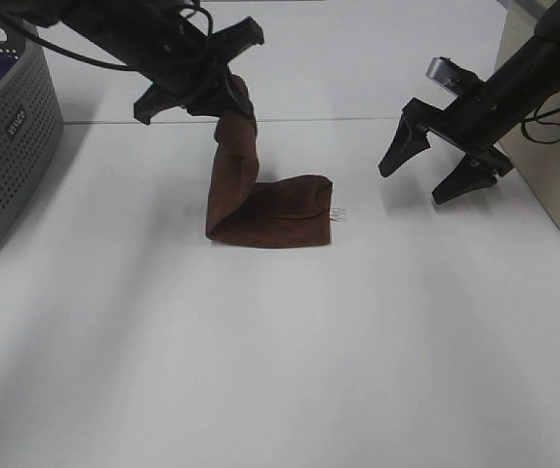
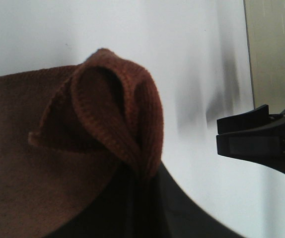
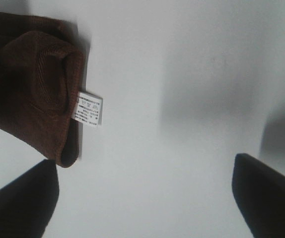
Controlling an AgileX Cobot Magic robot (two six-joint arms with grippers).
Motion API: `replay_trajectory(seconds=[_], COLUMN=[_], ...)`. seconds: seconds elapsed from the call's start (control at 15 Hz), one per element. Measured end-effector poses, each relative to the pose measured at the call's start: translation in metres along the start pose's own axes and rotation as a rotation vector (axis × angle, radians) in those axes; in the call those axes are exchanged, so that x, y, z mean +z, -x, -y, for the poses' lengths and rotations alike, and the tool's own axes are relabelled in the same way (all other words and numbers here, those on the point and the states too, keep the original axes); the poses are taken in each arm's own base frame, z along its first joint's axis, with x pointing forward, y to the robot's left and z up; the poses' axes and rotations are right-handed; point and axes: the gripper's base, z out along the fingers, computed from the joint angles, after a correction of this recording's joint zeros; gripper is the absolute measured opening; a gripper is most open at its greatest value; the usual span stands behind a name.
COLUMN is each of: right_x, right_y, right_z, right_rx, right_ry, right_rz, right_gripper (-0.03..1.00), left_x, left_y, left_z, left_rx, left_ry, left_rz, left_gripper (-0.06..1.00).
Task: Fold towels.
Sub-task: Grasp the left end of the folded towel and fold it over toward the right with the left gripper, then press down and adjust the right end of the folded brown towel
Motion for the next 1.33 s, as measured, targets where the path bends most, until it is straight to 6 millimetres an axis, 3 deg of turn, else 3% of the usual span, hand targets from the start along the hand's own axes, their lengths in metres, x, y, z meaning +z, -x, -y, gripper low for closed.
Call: replay_trajectory(seconds=[0.27, 0.53, 0.73, 0.87, 1.2, 1.27, 1.33], right_x=[0.0, 0.0, 0.0, -0.001, 0.012, 0.024, 0.034], right_y=[0.0, 0.0, 0.001, 0.002, 0.005, 0.006, 0.007], right_z=[0.0, -0.001, -0.003, -0.014, -0.067, -0.092, -0.103], right_rx=[0.0, 0.005, 0.015, 0.009, -0.118, -0.176, -0.186], right_ry=[0.001, 0.014, 0.038, 0.155, 0.398, 0.448, 0.464], right_rz=[0.0, 0.005, 0.014, 0.017, 0.053, 0.076, 0.097], right_gripper=[0.88, 0.88, 0.88, 0.88, 0.88, 0.88, 0.88], left_x=[0.05, 0.066, 0.065, 0.054, 0.007, -0.001, -0.005], left_y=[-0.023, -0.029, -0.026, -0.018, 0.027, 0.033, 0.035], left_z=[-0.008, -0.006, 0.002, 0.0, -0.046, -0.062, -0.068], left_rx=[-0.07, -0.174, -0.151, 0.027, 0.064, 0.045, 0.03], left_ry=[0.026, -0.043, -0.136, -0.153, -0.079, -0.048, -0.033], left_rz=[-0.032, -0.026, -0.01, 0.007, 0.096, 0.086, 0.075], left_gripper=[0.14, 0.62, 0.73, 0.74, 0.74, 0.74, 0.74])
